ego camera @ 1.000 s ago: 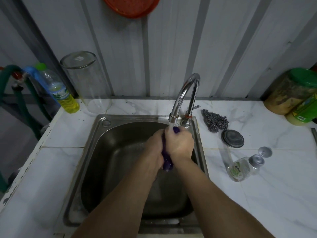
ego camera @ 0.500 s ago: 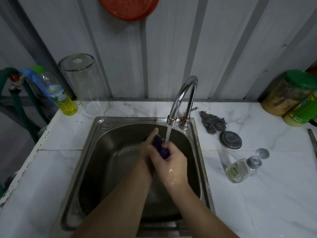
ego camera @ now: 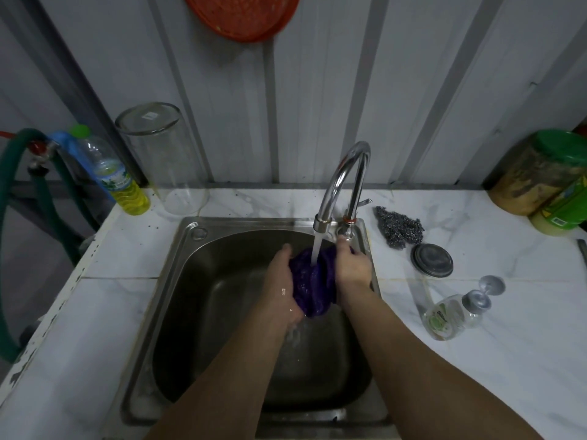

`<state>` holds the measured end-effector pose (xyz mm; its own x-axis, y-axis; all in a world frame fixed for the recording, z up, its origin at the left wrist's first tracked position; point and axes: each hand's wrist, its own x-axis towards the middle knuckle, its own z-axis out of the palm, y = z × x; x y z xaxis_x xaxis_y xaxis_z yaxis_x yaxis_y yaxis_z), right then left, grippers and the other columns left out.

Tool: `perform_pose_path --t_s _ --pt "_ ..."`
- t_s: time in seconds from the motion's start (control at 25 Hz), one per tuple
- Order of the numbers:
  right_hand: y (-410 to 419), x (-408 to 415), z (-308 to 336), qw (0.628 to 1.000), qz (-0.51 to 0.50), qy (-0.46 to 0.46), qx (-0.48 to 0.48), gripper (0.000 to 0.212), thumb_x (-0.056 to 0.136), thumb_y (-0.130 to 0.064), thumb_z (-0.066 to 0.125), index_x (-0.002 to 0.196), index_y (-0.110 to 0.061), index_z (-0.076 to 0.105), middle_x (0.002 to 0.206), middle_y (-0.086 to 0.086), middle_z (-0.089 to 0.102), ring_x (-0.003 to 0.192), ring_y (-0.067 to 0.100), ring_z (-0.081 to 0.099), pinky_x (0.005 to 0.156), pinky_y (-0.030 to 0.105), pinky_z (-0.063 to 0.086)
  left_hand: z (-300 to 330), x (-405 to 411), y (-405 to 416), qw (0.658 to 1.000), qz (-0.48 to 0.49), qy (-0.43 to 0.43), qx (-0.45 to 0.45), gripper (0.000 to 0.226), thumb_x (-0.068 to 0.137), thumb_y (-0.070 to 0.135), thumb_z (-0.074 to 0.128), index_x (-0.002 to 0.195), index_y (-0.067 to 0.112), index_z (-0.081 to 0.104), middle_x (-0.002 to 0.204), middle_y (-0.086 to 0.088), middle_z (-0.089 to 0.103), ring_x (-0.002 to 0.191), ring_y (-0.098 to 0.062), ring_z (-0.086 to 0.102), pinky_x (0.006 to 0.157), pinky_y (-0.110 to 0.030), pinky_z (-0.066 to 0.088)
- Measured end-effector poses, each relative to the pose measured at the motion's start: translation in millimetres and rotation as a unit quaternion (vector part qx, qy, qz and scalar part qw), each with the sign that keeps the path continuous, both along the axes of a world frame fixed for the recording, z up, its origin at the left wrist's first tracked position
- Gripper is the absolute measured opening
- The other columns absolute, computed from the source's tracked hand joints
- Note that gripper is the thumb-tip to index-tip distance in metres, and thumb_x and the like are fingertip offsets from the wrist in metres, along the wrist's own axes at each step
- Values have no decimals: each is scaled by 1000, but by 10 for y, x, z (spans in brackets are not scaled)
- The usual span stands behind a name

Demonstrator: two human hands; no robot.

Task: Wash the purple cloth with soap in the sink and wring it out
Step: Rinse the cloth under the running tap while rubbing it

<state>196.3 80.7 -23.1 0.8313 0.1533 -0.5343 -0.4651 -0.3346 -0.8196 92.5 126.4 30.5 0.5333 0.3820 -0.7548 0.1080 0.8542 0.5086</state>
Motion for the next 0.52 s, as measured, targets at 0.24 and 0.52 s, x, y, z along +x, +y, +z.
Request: perform_pose_path --t_s 0.24,0.52 --pt "-59 -91 302 945 -24 165 281 46 93 -50 62 114 -10 68 105 19 77 99 39 73 92 59 56 -258 -100 137 992 -45 115 -2 67 98 62 37 132 8 54 113 -21 67 99 -38 67 81 -49 54" --pt "-280 -341 323 968 168 10 188 14 90 -14 55 95 -13 68 85 17 70 75 23 66 69 36 57 -165 -17 186 988 -117 26 -97 78 84 77 48 108 4 60 117 -27 64 107 -46 62 98 -59 46"
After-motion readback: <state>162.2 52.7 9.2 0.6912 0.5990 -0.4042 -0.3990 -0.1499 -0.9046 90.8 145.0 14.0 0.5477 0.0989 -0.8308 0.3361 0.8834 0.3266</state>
